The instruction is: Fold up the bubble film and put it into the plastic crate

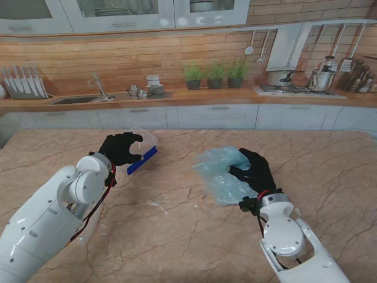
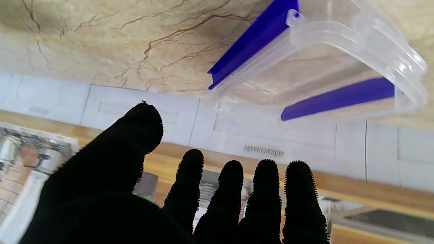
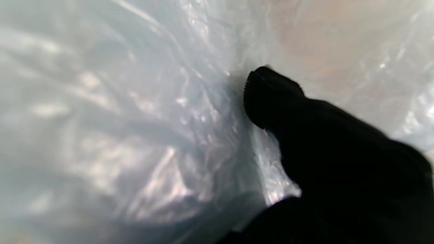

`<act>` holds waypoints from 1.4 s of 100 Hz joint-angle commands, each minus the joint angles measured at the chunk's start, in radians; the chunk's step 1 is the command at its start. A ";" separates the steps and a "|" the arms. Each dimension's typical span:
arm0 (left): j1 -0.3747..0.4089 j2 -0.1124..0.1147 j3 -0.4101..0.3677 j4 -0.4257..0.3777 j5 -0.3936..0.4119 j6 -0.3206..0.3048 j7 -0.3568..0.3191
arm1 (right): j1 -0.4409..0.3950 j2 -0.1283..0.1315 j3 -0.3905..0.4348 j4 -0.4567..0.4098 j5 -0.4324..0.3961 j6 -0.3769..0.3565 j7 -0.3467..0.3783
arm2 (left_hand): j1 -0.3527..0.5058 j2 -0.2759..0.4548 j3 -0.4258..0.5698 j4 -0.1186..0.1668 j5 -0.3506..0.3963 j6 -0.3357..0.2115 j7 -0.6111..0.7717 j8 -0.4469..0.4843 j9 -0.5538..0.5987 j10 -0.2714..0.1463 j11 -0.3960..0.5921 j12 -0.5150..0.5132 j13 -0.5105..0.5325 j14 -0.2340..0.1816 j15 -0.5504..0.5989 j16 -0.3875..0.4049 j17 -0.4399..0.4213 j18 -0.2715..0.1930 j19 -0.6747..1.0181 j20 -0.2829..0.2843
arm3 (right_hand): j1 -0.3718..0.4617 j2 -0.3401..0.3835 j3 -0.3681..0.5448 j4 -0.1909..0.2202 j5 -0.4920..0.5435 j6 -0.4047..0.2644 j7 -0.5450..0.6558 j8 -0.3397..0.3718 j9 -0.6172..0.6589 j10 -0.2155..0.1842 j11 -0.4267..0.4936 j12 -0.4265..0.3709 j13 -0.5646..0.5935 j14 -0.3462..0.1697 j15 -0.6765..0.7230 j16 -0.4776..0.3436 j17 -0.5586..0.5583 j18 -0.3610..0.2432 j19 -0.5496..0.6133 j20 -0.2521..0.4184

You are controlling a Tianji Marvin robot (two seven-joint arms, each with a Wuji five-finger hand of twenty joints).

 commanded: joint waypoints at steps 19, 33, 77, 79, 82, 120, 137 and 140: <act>-0.129 -0.057 0.142 0.135 -0.121 0.111 0.041 | -0.015 -0.003 0.012 -0.007 0.008 -0.014 -0.004 | -0.044 -0.035 0.010 -0.016 -0.029 0.045 -0.043 -0.024 -0.018 0.017 0.007 0.003 -0.012 0.024 0.014 0.013 -0.022 0.011 0.035 0.010 | 0.039 0.022 -0.015 -0.008 -0.016 -0.019 -0.002 0.014 0.024 0.016 0.018 0.016 -0.024 -0.028 0.038 0.022 -0.010 -0.009 -0.013 0.026; -0.195 -0.091 0.223 0.232 -0.180 0.151 0.104 | -0.014 -0.004 0.012 -0.007 0.019 -0.011 -0.004 | -0.045 -0.038 0.020 -0.017 -0.026 0.058 -0.043 -0.027 -0.012 0.021 0.019 0.009 -0.006 0.033 0.025 0.019 -0.019 0.016 0.046 0.009 | 0.038 0.024 -0.017 -0.006 -0.017 -0.018 -0.003 0.015 0.023 0.017 0.020 0.016 -0.025 -0.028 0.040 0.023 -0.011 -0.008 -0.014 0.029; -0.307 -0.176 0.352 0.416 -0.258 0.298 0.234 | -0.021 -0.005 0.018 -0.016 0.045 -0.010 0.003 | -0.026 -0.013 0.060 -0.008 -0.147 0.070 -0.005 -0.043 -0.050 0.042 0.074 0.018 0.008 0.049 0.092 0.023 -0.014 0.036 0.144 0.011 | 0.038 0.033 -0.026 -0.001 -0.023 -0.016 -0.006 0.019 0.018 0.017 0.025 0.017 -0.028 -0.027 0.042 0.024 -0.013 -0.010 -0.018 0.035; -0.308 -0.178 0.353 0.417 -0.262 0.310 0.234 | -0.022 -0.005 0.018 -0.016 0.045 -0.010 0.003 | -0.024 -0.015 0.062 -0.007 -0.148 0.072 -0.004 -0.043 -0.051 0.043 0.074 0.017 0.007 0.051 0.093 0.023 -0.016 0.037 0.144 0.010 | 0.038 0.034 -0.026 0.000 -0.023 -0.016 -0.006 0.019 0.019 0.017 0.025 0.017 -0.028 -0.027 0.042 0.024 -0.013 -0.010 -0.018 0.035; -0.308 -0.180 0.354 0.415 -0.268 0.327 0.230 | -0.023 -0.005 0.019 -0.017 0.045 -0.010 0.003 | -0.023 -0.015 0.064 -0.007 -0.149 0.074 -0.003 -0.044 -0.051 0.045 0.074 0.017 0.004 0.051 0.093 0.022 -0.018 0.037 0.143 0.009 | 0.038 0.035 -0.026 0.000 -0.024 -0.015 -0.006 0.019 0.018 0.017 0.026 0.017 -0.028 -0.028 0.042 0.024 -0.013 -0.010 -0.018 0.036; -0.341 -0.182 0.403 0.455 -0.292 0.390 0.169 | -0.029 -0.006 0.020 -0.026 0.070 -0.001 0.009 | -0.014 -0.012 0.072 -0.007 -0.143 0.079 0.006 -0.056 -0.057 0.053 0.077 0.010 -0.011 0.054 0.092 0.013 -0.028 0.031 0.135 -0.001 | 0.038 0.039 -0.032 0.002 -0.026 -0.015 -0.008 0.022 0.016 0.018 0.027 0.017 -0.029 -0.029 0.042 0.024 -0.015 -0.012 -0.022 0.040; -0.365 -0.193 0.440 0.502 -0.325 0.415 0.138 | -0.031 -0.006 0.021 -0.029 0.071 0.003 0.008 | 0.005 -0.004 0.085 -0.003 -0.103 0.091 0.025 -0.050 -0.027 0.059 0.088 0.013 0.013 0.060 0.106 0.016 -0.011 0.030 0.147 0.003 | 0.036 0.043 -0.035 0.003 -0.028 -0.016 -0.009 0.022 0.016 0.018 0.028 0.017 -0.030 -0.029 0.042 0.025 -0.015 -0.013 -0.022 0.041; -0.368 -0.195 0.446 0.510 -0.330 0.418 0.136 | -0.031 -0.007 0.021 -0.029 0.071 0.004 0.008 | 0.015 -0.001 0.092 0.000 -0.094 0.093 0.032 -0.047 -0.017 0.060 0.093 0.015 0.020 0.062 0.113 0.019 -0.004 0.030 0.155 0.006 | 0.037 0.042 -0.035 0.004 -0.028 -0.015 -0.009 0.022 0.016 0.018 0.028 0.017 -0.030 -0.029 0.042 0.025 -0.015 -0.013 -0.022 0.042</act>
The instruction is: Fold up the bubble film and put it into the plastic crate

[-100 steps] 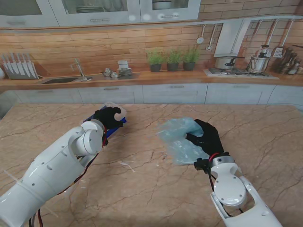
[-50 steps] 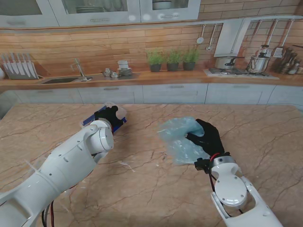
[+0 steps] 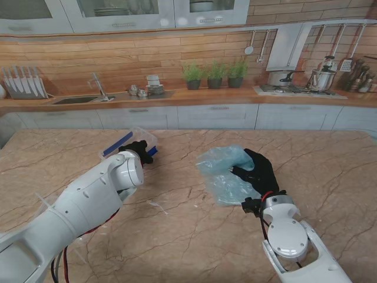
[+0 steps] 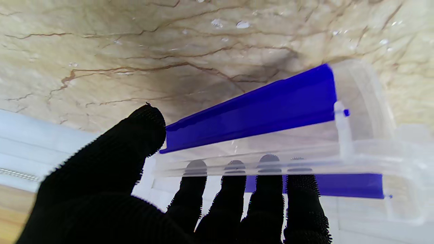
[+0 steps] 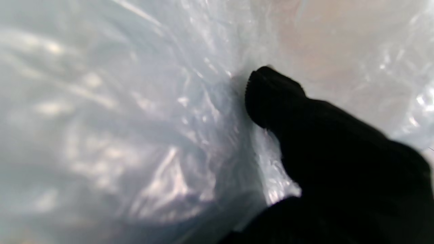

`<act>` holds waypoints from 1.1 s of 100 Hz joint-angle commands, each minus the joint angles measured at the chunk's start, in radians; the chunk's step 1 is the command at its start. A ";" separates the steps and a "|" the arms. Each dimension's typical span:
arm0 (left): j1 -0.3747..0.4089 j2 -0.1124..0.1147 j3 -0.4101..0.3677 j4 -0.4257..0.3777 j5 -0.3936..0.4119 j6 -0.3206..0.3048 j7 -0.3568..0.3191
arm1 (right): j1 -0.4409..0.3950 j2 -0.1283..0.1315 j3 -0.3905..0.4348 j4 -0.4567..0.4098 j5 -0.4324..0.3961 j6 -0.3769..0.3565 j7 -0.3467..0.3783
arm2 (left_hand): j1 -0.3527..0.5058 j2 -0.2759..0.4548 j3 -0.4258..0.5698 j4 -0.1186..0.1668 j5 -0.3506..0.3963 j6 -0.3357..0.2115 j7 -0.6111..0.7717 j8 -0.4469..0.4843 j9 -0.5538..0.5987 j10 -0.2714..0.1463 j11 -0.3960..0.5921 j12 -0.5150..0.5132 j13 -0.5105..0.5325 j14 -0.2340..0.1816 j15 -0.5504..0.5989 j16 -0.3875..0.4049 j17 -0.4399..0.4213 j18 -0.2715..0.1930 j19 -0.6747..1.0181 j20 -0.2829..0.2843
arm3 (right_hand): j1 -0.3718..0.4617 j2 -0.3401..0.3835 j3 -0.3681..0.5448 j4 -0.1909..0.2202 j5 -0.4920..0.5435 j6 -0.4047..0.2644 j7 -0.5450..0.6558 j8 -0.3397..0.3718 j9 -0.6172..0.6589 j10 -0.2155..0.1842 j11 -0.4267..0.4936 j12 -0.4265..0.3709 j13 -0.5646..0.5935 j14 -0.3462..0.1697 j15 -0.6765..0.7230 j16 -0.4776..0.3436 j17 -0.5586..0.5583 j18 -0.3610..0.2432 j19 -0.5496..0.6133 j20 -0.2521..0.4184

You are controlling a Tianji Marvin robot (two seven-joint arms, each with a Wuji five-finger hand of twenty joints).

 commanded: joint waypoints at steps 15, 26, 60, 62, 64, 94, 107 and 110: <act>-0.012 -0.036 0.023 0.069 -0.026 0.025 0.020 | -0.008 -0.005 0.000 -0.010 0.004 0.006 0.001 | 0.127 0.039 0.123 0.009 0.064 0.034 0.098 0.030 0.080 0.033 0.074 0.024 0.067 0.036 0.097 0.034 0.057 0.005 0.091 0.034 | 0.037 0.033 -0.015 0.005 -0.019 -0.015 0.000 0.010 0.016 0.019 0.027 0.014 -0.031 -0.029 0.033 0.015 -0.015 -0.013 -0.014 0.021; -0.013 -0.049 0.023 0.091 -0.031 0.022 0.049 | -0.008 -0.006 0.000 -0.010 0.003 0.006 -0.002 | 0.171 0.060 0.183 0.008 0.098 0.041 0.147 0.049 0.138 0.038 0.124 0.048 0.120 0.052 0.175 0.061 0.107 0.036 0.172 0.078 | 0.036 0.036 -0.016 0.005 -0.020 -0.016 -0.001 0.011 0.016 0.017 0.027 0.014 -0.030 -0.030 0.034 0.015 -0.015 -0.014 -0.014 0.022; -0.036 -0.086 0.065 0.158 -0.039 0.018 0.088 | -0.037 -0.012 0.015 -0.025 -0.007 -0.014 -0.042 | 0.432 -0.027 0.213 -0.104 0.186 -0.007 0.389 0.178 0.409 0.010 0.180 0.428 0.362 0.108 0.381 0.376 0.308 0.100 0.492 0.275 | 0.037 0.037 -0.019 0.006 -0.021 -0.012 -0.001 0.011 0.016 0.019 0.029 0.013 -0.030 -0.027 0.035 0.016 -0.015 -0.015 -0.015 0.025; -0.037 -0.091 0.066 0.165 -0.040 0.012 0.097 | -0.041 -0.013 0.016 -0.026 -0.009 -0.016 -0.045 | 0.453 -0.032 0.217 -0.109 0.198 -0.012 0.408 0.188 0.434 0.006 0.181 0.448 0.385 0.111 0.391 0.394 0.327 0.105 0.504 0.280 | 0.036 0.037 -0.019 0.006 -0.021 -0.013 -0.002 0.011 0.015 0.018 0.029 0.013 -0.030 -0.028 0.035 0.016 -0.015 -0.015 -0.015 0.025; -0.037 -0.095 0.067 0.171 -0.040 0.006 0.107 | -0.044 -0.013 0.018 -0.028 -0.012 -0.019 -0.049 | 0.475 -0.033 0.227 -0.115 0.211 -0.026 0.433 0.201 0.457 0.002 0.190 0.461 0.410 0.112 0.400 0.407 0.348 0.106 0.518 0.285 | 0.037 0.037 -0.019 0.006 -0.021 -0.014 -0.002 0.011 0.016 0.018 0.029 0.013 -0.030 -0.029 0.035 0.016 -0.015 -0.015 -0.015 0.025; -0.016 -0.086 0.082 0.133 -0.014 -0.090 0.130 | -0.076 -0.019 0.038 -0.040 -0.039 -0.053 -0.097 | 0.472 -0.062 0.350 -0.159 0.287 -0.109 0.621 0.332 0.532 -0.070 0.293 0.495 0.500 0.095 0.396 0.456 0.403 0.141 0.554 0.149 | 0.035 0.040 -0.021 0.007 -0.021 -0.014 -0.002 0.011 0.016 0.019 0.030 0.011 -0.028 -0.027 0.035 0.015 -0.015 -0.015 -0.016 0.027; 0.001 -0.063 0.085 0.081 -0.007 -0.154 0.095 | -0.081 -0.021 0.042 -0.042 -0.046 -0.062 -0.108 | 0.471 -0.063 0.352 -0.159 0.306 -0.125 0.680 0.401 0.534 -0.078 0.294 0.505 0.501 0.095 0.392 0.460 0.402 0.141 0.552 0.151 | 0.035 0.041 -0.022 0.007 -0.021 -0.014 -0.002 0.010 0.016 0.019 0.029 0.010 -0.028 -0.027 0.035 0.015 -0.015 -0.016 -0.016 0.027; 0.005 -0.058 0.085 0.070 -0.007 -0.176 0.087 | -0.083 -0.021 0.043 -0.042 -0.048 -0.065 -0.111 | 0.471 -0.062 0.351 -0.159 0.307 -0.127 0.683 0.406 0.534 -0.078 0.293 0.506 0.500 0.094 0.392 0.460 0.402 0.141 0.552 0.151 | 0.035 0.041 -0.022 0.007 -0.021 -0.014 -0.002 0.010 0.017 0.020 0.030 0.010 -0.028 -0.027 0.035 0.015 -0.016 -0.015 -0.016 0.027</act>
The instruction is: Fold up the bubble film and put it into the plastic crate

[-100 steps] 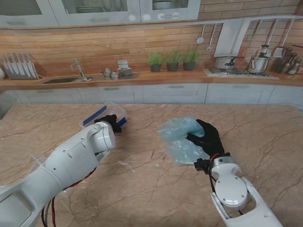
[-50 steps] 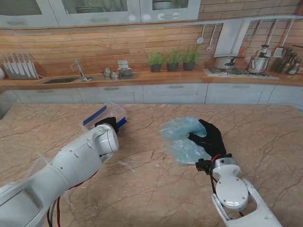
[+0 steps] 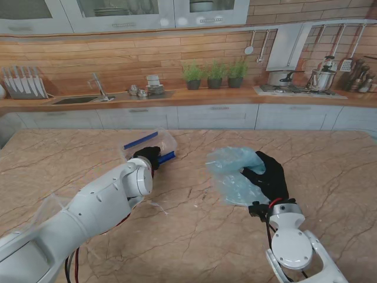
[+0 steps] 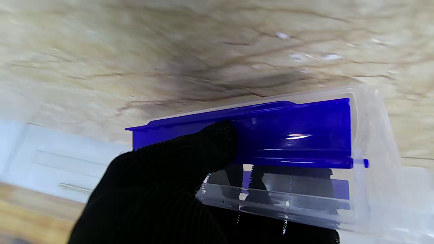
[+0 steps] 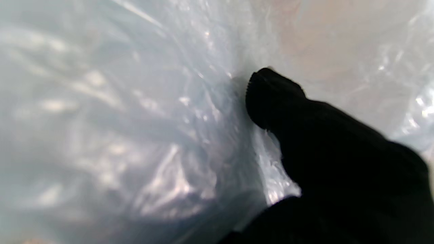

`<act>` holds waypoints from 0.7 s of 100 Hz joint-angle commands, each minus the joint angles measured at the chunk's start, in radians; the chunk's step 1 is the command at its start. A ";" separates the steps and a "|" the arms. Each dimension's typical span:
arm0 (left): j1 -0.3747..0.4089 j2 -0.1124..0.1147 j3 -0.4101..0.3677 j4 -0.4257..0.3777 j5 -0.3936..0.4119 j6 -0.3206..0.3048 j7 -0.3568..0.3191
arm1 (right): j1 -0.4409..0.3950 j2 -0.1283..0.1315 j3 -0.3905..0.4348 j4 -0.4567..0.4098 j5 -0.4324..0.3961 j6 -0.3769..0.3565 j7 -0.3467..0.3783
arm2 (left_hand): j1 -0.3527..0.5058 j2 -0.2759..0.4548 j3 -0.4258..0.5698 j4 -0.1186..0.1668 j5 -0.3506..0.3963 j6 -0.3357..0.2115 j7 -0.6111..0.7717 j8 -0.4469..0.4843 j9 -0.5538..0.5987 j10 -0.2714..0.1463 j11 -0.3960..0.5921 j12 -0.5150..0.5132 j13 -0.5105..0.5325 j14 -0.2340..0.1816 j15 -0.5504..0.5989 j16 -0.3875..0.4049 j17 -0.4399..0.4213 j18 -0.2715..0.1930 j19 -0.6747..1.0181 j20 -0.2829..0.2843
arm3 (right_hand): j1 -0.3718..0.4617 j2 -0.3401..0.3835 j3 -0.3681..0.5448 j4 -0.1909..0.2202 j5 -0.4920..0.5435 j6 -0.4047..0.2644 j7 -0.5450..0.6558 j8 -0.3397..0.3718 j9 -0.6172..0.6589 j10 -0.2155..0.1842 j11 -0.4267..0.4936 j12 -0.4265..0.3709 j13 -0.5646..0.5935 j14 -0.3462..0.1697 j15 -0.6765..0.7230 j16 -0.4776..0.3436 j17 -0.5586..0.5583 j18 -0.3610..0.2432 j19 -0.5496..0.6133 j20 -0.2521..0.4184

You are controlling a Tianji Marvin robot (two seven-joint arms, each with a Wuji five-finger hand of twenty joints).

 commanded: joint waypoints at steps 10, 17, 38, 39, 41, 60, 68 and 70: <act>0.031 0.022 0.009 -0.075 0.009 -0.077 -0.042 | -0.017 -0.007 0.006 -0.012 -0.013 -0.024 -0.020 | 0.081 0.024 0.072 -0.010 0.067 -0.127 0.208 0.121 0.032 -0.036 0.045 0.027 0.033 0.014 0.025 0.039 0.016 0.018 0.066 -0.005 | 0.035 0.024 -0.012 0.005 -0.017 -0.014 -0.001 0.009 0.017 0.019 0.026 0.010 -0.028 -0.027 0.034 0.014 -0.014 -0.015 -0.016 0.025; 0.045 0.037 0.012 -0.112 0.019 -0.113 -0.062 | -0.022 -0.008 0.011 -0.013 -0.020 -0.033 -0.029 | 0.081 0.023 0.070 -0.009 0.067 -0.127 0.206 0.125 0.034 -0.032 0.041 0.026 0.032 0.016 0.024 0.038 0.015 0.017 0.066 -0.003 | 0.035 0.024 -0.012 0.005 -0.017 -0.015 -0.001 0.009 0.017 0.018 0.026 0.010 -0.028 -0.027 0.034 0.014 -0.014 -0.016 -0.015 0.025; 0.090 0.087 0.024 -0.246 0.096 -0.165 -0.116 | -0.038 -0.011 0.022 -0.017 -0.028 -0.058 -0.047 | 0.075 0.014 0.015 0.022 0.084 -0.118 0.140 0.119 0.060 -0.013 -0.031 0.029 0.034 0.019 0.022 0.035 0.021 -0.009 0.058 0.102 | 0.034 0.027 -0.014 0.006 -0.019 -0.016 -0.001 0.010 0.016 0.017 0.027 0.009 -0.027 -0.029 0.033 0.013 -0.014 -0.017 -0.016 0.026; 0.093 0.089 0.024 -0.252 0.096 -0.166 -0.119 | -0.038 -0.011 0.023 -0.017 -0.028 -0.059 -0.048 | 0.075 0.014 0.011 0.024 0.085 -0.117 0.138 0.117 0.061 -0.012 -0.034 0.031 0.033 0.020 0.022 0.036 0.021 -0.010 0.056 0.106 | 0.034 0.027 -0.014 0.006 -0.019 -0.016 -0.001 0.010 0.017 0.017 0.027 0.010 -0.027 -0.029 0.033 0.013 -0.014 -0.017 -0.016 0.026; 0.097 0.091 0.022 -0.262 0.096 -0.167 -0.124 | -0.039 -0.011 0.024 -0.018 -0.029 -0.061 -0.049 | 0.073 0.012 0.007 0.025 0.085 -0.117 0.136 0.116 0.061 -0.012 -0.038 0.032 0.032 0.020 0.021 0.036 0.021 -0.010 0.053 0.109 | 0.034 0.027 -0.014 0.006 -0.019 -0.016 0.000 0.010 0.016 0.017 0.027 0.010 -0.027 -0.029 0.033 0.013 -0.013 -0.017 -0.016 0.026; 0.116 0.103 0.031 -0.308 0.106 -0.178 -0.148 | -0.048 -0.012 0.029 -0.020 -0.034 -0.070 -0.057 | 0.070 0.011 0.003 0.026 0.083 -0.113 0.120 0.101 0.057 -0.005 -0.053 0.042 0.023 0.023 0.023 0.045 0.008 -0.008 0.046 0.123 | 0.034 0.028 -0.015 0.007 -0.019 -0.019 0.000 0.010 0.016 0.016 0.028 0.010 -0.028 -0.031 0.033 0.013 -0.013 -0.017 -0.016 0.026; 0.122 0.100 0.037 -0.312 0.100 -0.184 -0.145 | -0.048 -0.012 0.029 -0.019 -0.034 -0.070 -0.057 | 0.071 0.012 0.000 0.025 0.083 -0.113 0.119 0.099 0.057 -0.001 -0.057 0.045 0.021 0.025 0.026 0.050 0.007 -0.010 0.050 0.130 | 0.034 0.027 -0.015 0.007 -0.019 -0.019 0.001 0.011 0.016 0.016 0.029 0.010 -0.028 -0.031 0.034 0.014 -0.014 -0.018 -0.016 0.026; 0.122 0.100 0.040 -0.313 0.099 -0.186 -0.146 | -0.048 -0.012 0.029 -0.019 -0.034 -0.070 -0.056 | 0.070 0.013 -0.001 0.025 0.083 -0.114 0.118 0.098 0.056 -0.003 -0.059 0.045 0.020 0.025 0.026 0.050 0.006 -0.010 0.050 0.131 | 0.034 0.028 -0.015 0.007 -0.019 -0.019 0.000 0.011 0.016 0.016 0.029 0.010 -0.028 -0.031 0.034 0.014 -0.014 -0.018 -0.016 0.026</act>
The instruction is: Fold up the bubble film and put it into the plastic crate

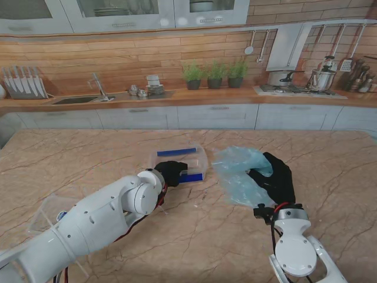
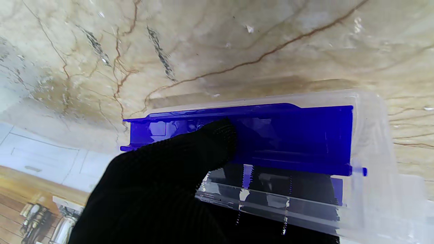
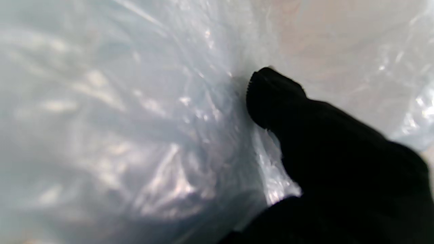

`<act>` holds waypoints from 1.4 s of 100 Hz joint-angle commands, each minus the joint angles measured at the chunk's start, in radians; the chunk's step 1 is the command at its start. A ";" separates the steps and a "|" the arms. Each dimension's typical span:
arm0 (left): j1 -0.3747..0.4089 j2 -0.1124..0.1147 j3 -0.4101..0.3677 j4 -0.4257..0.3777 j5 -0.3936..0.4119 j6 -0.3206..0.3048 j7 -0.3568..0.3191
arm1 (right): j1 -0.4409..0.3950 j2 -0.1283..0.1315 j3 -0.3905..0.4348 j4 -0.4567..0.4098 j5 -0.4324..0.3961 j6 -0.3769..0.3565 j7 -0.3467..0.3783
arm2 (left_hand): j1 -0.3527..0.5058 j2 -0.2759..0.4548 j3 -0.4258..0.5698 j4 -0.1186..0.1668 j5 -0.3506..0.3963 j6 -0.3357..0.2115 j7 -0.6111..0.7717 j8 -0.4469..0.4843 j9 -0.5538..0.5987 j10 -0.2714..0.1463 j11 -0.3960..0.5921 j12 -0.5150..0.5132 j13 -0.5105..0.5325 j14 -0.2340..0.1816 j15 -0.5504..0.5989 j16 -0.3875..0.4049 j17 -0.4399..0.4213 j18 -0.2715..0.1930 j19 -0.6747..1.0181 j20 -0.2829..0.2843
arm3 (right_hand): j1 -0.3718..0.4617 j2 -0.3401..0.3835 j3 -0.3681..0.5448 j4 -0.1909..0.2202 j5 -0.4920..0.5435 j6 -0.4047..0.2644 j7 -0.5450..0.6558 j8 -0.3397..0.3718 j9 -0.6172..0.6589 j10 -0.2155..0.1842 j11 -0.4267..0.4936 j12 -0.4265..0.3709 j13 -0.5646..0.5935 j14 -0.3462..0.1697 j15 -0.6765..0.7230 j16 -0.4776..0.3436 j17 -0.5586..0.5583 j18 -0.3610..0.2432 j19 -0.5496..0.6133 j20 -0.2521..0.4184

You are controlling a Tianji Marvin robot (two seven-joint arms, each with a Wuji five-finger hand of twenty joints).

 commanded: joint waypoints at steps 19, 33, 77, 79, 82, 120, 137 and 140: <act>0.002 -0.015 0.044 0.009 0.007 -0.041 0.011 | -0.001 -0.003 -0.005 -0.005 0.004 -0.004 0.008 | 0.076 0.034 0.004 0.023 0.069 -0.100 0.110 0.045 0.015 -0.003 -0.010 0.023 0.002 0.020 0.035 0.033 0.010 -0.009 0.068 0.054 | 0.035 0.027 -0.007 0.007 -0.020 -0.019 0.001 0.011 0.016 0.017 0.029 0.010 -0.028 -0.031 0.035 0.014 -0.015 -0.018 -0.017 0.026; -0.006 -0.022 0.055 0.020 0.006 -0.049 0.021 | 0.001 -0.001 -0.007 -0.002 0.005 -0.004 0.016 | 0.079 0.039 -0.001 0.023 0.079 -0.103 0.110 0.045 0.012 0.000 -0.011 0.024 -0.003 0.022 0.032 0.033 0.004 -0.010 0.064 0.057 | 0.034 0.028 -0.007 0.007 -0.020 -0.020 0.000 0.010 0.015 0.016 0.029 0.010 -0.028 -0.031 0.035 0.014 -0.014 -0.018 -0.016 0.026; -0.019 -0.016 0.087 0.004 0.005 -0.084 -0.014 | 0.006 -0.002 -0.007 0.003 0.007 -0.001 0.016 | 0.067 0.044 -0.034 0.019 0.078 -0.111 0.092 0.022 0.009 0.004 -0.042 0.015 -0.020 0.019 0.026 0.027 -0.005 -0.012 0.054 0.063 | 0.033 0.030 -0.009 0.008 -0.022 -0.020 0.000 0.011 0.015 0.017 0.031 0.010 -0.028 -0.031 0.037 0.014 -0.015 -0.018 -0.016 0.027; -0.021 -0.015 0.088 0.001 0.004 -0.083 -0.020 | 0.006 -0.002 -0.007 0.003 0.007 -0.001 0.015 | 0.066 0.045 -0.037 0.019 0.077 -0.110 0.090 0.019 0.008 0.004 -0.045 0.015 -0.022 0.019 0.026 0.027 -0.007 -0.013 0.052 0.063 | 0.034 0.030 -0.009 0.008 -0.021 -0.021 0.001 0.011 0.015 0.017 0.031 0.010 -0.028 -0.031 0.037 0.014 -0.015 -0.018 -0.016 0.027; -0.023 -0.014 0.090 -0.002 0.002 -0.081 -0.029 | 0.006 -0.002 -0.007 0.003 0.006 -0.001 0.015 | 0.066 0.047 -0.040 0.020 0.077 -0.111 0.088 0.015 0.007 0.005 -0.049 0.015 -0.025 0.019 0.025 0.027 -0.010 -0.012 0.050 0.063 | 0.033 0.030 -0.009 0.008 -0.021 -0.022 0.001 0.011 0.015 0.017 0.031 0.010 -0.028 -0.031 0.037 0.014 -0.015 -0.018 -0.016 0.027; -0.029 0.011 0.102 -0.034 0.014 -0.088 -0.089 | 0.008 -0.002 -0.010 0.004 0.006 0.003 0.014 | 0.028 0.046 -0.063 0.027 0.073 -0.115 0.080 -0.015 -0.011 0.013 -0.092 0.007 -0.059 0.015 0.007 0.012 -0.036 -0.015 0.025 0.060 | 0.034 0.032 -0.011 0.009 -0.022 -0.022 0.000 0.012 0.015 0.018 0.034 0.012 -0.028 -0.032 0.039 0.015 -0.015 -0.018 -0.016 0.027; -0.034 0.024 0.106 -0.053 0.016 -0.082 -0.124 | 0.009 -0.002 -0.010 0.005 0.004 0.005 0.013 | -0.037 0.053 -0.075 0.047 0.050 -0.116 0.071 -0.053 -0.031 0.018 -0.109 -0.013 -0.090 0.001 0.018 -0.019 -0.049 -0.018 0.008 0.058 | 0.033 0.033 -0.012 0.009 -0.022 -0.023 0.000 0.012 0.014 0.018 0.035 0.011 -0.028 -0.032 0.040 0.014 -0.015 -0.019 -0.016 0.027; -0.033 0.026 0.105 -0.056 0.019 -0.082 -0.125 | 0.010 -0.002 -0.011 0.006 0.004 0.005 0.013 | -0.045 0.055 -0.077 0.048 0.049 -0.116 0.071 -0.055 -0.034 0.019 -0.109 -0.016 -0.095 0.000 0.018 -0.023 -0.054 -0.017 0.004 0.057 | 0.033 0.033 -0.012 0.009 -0.022 -0.023 0.000 0.012 0.015 0.018 0.035 0.012 -0.027 -0.032 0.040 0.014 -0.015 -0.019 -0.016 0.027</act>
